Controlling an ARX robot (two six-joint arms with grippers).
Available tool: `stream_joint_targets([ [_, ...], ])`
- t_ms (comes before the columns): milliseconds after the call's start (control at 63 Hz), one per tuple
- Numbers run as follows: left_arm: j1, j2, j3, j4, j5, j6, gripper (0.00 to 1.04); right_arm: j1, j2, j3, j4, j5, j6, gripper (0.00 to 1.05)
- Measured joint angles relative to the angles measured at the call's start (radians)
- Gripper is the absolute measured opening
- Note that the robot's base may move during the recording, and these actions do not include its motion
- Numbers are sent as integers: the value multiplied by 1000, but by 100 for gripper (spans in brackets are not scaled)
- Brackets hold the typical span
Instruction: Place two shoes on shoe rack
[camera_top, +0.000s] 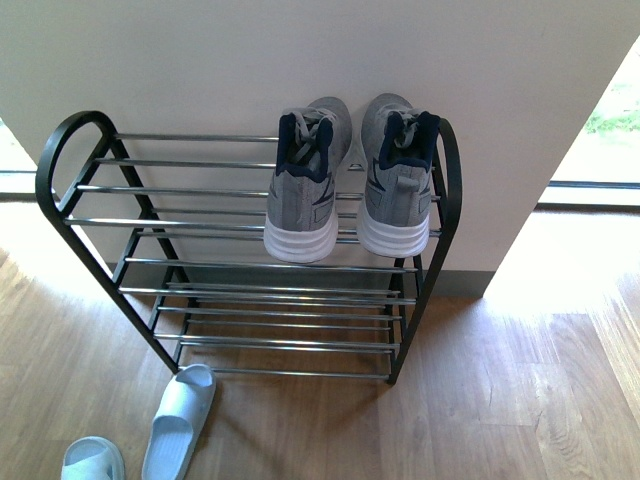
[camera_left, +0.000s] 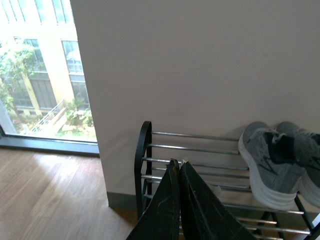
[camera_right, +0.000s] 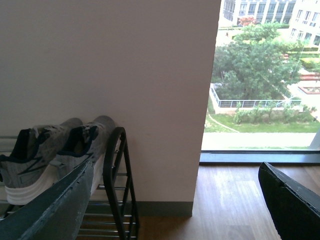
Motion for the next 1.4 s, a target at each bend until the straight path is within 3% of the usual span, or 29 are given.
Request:
stream_joint_targets([
  [222, 0, -2, 0, 0, 1, 0, 3, 0, -1, 0, 0, 0, 0, 96],
  [762, 0, -2, 0, 0, 0, 0, 97, 0, -1, 0, 0, 0, 0, 96],
  [1397, 0, -2, 0, 0, 1, 2, 95, 0, -1, 0, -2, 1, 0, 96],
])
